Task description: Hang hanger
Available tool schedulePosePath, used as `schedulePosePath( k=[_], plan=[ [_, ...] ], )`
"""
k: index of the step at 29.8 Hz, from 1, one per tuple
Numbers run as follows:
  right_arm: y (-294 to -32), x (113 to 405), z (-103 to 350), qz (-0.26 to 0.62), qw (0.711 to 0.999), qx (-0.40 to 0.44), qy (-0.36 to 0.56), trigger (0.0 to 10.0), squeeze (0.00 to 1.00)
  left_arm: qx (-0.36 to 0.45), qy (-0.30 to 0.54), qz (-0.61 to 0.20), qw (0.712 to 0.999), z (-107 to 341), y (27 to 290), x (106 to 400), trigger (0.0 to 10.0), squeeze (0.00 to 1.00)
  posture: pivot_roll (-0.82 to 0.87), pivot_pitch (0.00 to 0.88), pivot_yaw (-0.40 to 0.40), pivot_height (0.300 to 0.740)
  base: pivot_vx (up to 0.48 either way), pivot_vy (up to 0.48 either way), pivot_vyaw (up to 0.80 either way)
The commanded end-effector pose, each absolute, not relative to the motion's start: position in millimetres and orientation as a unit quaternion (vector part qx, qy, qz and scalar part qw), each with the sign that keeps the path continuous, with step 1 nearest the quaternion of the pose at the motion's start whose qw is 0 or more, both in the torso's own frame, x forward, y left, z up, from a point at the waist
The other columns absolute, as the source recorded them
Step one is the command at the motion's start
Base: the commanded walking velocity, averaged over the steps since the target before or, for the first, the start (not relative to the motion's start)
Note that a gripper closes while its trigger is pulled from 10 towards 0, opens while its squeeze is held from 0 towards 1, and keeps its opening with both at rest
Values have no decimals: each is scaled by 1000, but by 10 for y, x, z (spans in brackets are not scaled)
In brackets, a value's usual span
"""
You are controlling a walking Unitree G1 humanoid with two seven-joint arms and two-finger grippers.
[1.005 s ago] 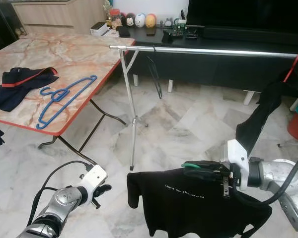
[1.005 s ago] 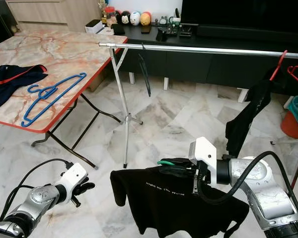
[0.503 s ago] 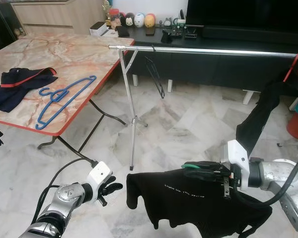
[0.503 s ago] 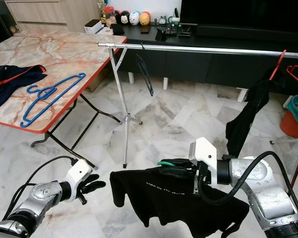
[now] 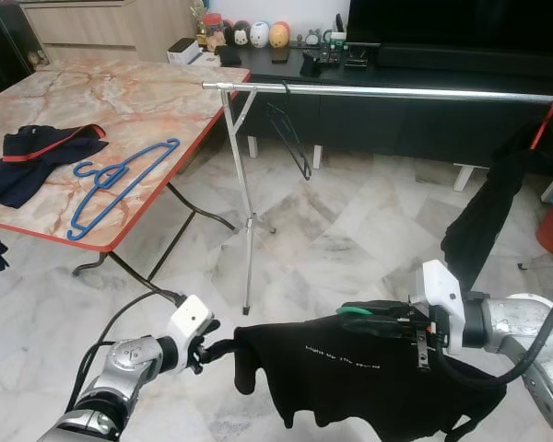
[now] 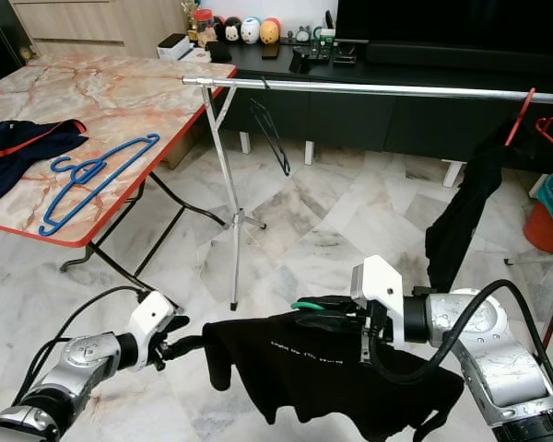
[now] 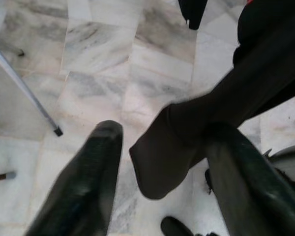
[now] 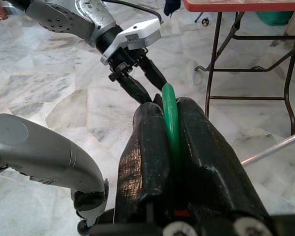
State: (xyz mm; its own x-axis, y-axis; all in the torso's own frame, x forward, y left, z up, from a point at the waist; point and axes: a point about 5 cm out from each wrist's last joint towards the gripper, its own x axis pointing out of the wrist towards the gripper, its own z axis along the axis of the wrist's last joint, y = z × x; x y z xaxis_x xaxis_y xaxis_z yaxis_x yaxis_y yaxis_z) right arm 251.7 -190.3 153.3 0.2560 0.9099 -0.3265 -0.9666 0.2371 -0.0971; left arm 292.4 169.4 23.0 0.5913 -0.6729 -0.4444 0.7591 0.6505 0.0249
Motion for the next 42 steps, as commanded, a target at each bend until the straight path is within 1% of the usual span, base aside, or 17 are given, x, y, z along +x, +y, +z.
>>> schedulePosePath(
  k=[1, 5, 11, 12, 13, 14, 22, 24, 30, 31, 32, 33, 34, 42],
  plan=[
    [-1875, 2526, 1657, 610, 775, -150, 78, 0, 0, 104, 202, -404, 886, 253, 1714, 2941, 10000, 1000, 21, 47, 75, 740, 0, 0, 0],
    [-1875, 2524, 1661, 611, 774, -150, 77, 0, 0, 103, 202, -407, 885, 252, 1699, 2941, 10000, 1000, 21, 46, 74, 740, 0, 0, 0],
    [-1877, 2515, 1712, 617, 769, -149, 73, 0, 0, 123, 204, -407, 882, 216, 1679, 2916, 10000, 1000, 18, 45, 74, 740, 0, 0, 0],
    [-1885, 2514, 1719, 618, 769, -149, 73, 0, 0, 118, 206, -404, 883, 207, 1676, 2914, 10000, 94, 15, 44, 70, 740, 0, 0, 0],
    [-1885, 2514, 1719, 618, 769, -149, 73, 0, 0, 118, 206, -404, 883, 207, 1676, 2914, 10000, 94, 15, 44, 70, 740, 0, 0, 0],
    [-1888, 2510, 1728, 620, 767, -148, 73, 0, 0, 106, 211, -407, 882, 197, 1669, 2906, 10000, 0, 13, 42, 69, 740, 0, 0, 0],
    [-1878, 2478, 1793, 633, 758, -142, 66, 0, 0, 89, 206, -415, 882, 192, 1642, 2890, 10000, 0, 0, 34, 62, 740, 0, 0, 0],
    [-1882, 2471, 1794, 636, 755, -142, 68, 0, 0, 70, 191, -412, 888, 230, 1631, 2916, 10000, 0, 0, 33, 61, 740, 0, 0, 0],
    [-1879, 2453, 1826, 643, 751, -136, 63, 0, 0, 68, 190, -435, 878, 232, 1592, 2900, 10000, 0, -5, 27, 59, 740, 0, 0, 0],
    [-1880, 2452, 1828, 643, 751, -136, 63, 0, 0, 69, 191, -436, 877, 232, 1587, 2899, 5020, 0, -5, 27, 59, 740, 0, 0, 0],
    [-1883, 2452, 1831, 643, 751, -136, 63, 0, 0, 70, 190, -438, 876, 232, 1580, 2899, 4275, 0, -5, 27, 59, 740, 0, 0, 0],
    [-1886, 2453, 1835, 643, 751, -135, 63, 0, 0, 67, 189, -441, 875, 233, 1571, 2897, 784, 0, -5, 27, 59, 740, 0, 0, 0],
    [-1888, 2451, 1835, 643, 751, -135, 63, 0, 0, 66, 189, -442, 874, 232, 1568, 2894, 0, 0, -8, 23, 59, 740, 0, 0, 0],
    [-1896, 2441, 1814, 642, 752, -134, 66, 0, 0, 62, 189, -450, 871, 226, 1559, 2879, 0, 0, -5, 16, 61, 740, 0, 0, 0]
  ],
)
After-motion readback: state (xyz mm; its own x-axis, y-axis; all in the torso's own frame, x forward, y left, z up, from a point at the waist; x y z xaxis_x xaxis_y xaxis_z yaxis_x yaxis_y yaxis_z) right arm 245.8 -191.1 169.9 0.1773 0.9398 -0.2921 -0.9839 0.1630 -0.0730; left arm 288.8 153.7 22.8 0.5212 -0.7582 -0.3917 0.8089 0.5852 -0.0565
